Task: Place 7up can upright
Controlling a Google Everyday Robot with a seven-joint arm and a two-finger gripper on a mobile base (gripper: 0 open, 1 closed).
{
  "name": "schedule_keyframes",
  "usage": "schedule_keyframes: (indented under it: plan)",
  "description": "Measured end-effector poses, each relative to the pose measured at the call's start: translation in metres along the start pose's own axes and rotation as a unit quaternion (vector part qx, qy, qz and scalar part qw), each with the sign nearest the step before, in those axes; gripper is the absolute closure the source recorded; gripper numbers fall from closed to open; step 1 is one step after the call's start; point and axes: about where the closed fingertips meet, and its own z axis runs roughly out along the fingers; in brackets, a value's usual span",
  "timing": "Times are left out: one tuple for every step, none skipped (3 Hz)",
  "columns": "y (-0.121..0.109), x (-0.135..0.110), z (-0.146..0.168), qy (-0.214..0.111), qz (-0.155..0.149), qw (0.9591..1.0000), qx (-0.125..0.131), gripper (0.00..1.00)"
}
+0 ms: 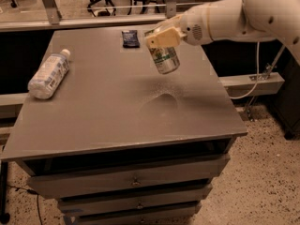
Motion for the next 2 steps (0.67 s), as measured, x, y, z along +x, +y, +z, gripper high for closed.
schedule_keyframes:
  plan:
    - [0.008,0.003,-0.011,-0.118,0.008,0.9908,-0.066,1.0]
    - [0.02,0.002,-0.024,-0.19,-0.018,0.9756,-0.11,1.0]
